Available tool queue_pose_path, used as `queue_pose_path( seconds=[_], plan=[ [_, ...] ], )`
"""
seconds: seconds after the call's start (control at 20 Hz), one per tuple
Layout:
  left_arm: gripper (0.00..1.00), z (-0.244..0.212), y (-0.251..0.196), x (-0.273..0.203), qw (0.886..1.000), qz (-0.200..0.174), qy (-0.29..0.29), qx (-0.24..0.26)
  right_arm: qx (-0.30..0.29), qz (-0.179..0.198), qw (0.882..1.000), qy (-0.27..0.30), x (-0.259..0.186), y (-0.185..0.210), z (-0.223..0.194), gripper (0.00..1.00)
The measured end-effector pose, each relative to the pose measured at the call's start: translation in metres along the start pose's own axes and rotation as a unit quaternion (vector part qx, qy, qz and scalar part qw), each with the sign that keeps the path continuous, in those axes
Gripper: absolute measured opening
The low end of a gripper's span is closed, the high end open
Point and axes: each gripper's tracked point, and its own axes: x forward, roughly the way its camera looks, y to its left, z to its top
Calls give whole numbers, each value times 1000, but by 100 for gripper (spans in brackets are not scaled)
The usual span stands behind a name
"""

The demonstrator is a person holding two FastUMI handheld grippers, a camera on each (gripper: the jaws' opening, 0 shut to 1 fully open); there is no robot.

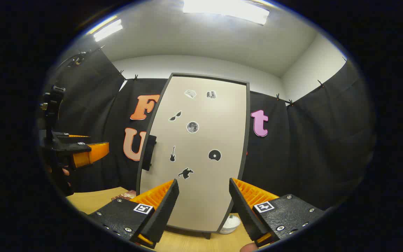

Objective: Open the cabinet door with the right hand, grasp the bottle in the cabinet with the left hand and place it on the coaster, then close the cabinet door with the right hand.

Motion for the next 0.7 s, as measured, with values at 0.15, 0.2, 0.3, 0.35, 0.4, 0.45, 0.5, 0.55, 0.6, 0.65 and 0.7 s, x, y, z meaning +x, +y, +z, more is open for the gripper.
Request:
queue_pose_path(
  seconds=[0.15,0.2,0.3,0.35,0.4,0.45,0.5,0.55,0.6,0.65,0.7],
  plan=[
    [96,4,2,1,1000,-2,-4,4,26,-23,999,39,6,-13,-17,89],
    [97,4,0,0,1000,-5,-4,1,34,-27,998,52,7,-16,-23,89],
    [97,4,-4,1,1000,-15,-3,-4,41,-31,997,62,9,-20,-28,89],
    [95,2,-3,2,1000,-13,-1,-5,39,-34,997,60,9,-24,-28,88],
    [95,0,-3,4,1000,-13,5,-6,36,-36,997,53,9,-26,-25,88],
    [95,-3,-3,5,1000,-12,12,-8,32,-40,998,46,7,-27,-22,88],
    [95,-6,-2,6,1000,-10,17,-10,33,-44,998,41,6,-30,-20,88],
    [97,-5,-2,7,1000,-9,18,-13,36,-45,998,35,6,-31,-18,89],
    [97,-4,-2,7,1000,-9,18,-15,40,-50,997,33,6,-34,-18,89],
    [97,-3,-3,8,1000,-11,17,-15,43,-56,997,32,5,-39,-18,90],
    [97,-3,-5,9,1000,-12,17,-13,47,-60,997,29,5,-42,-17,91]
  ],
)
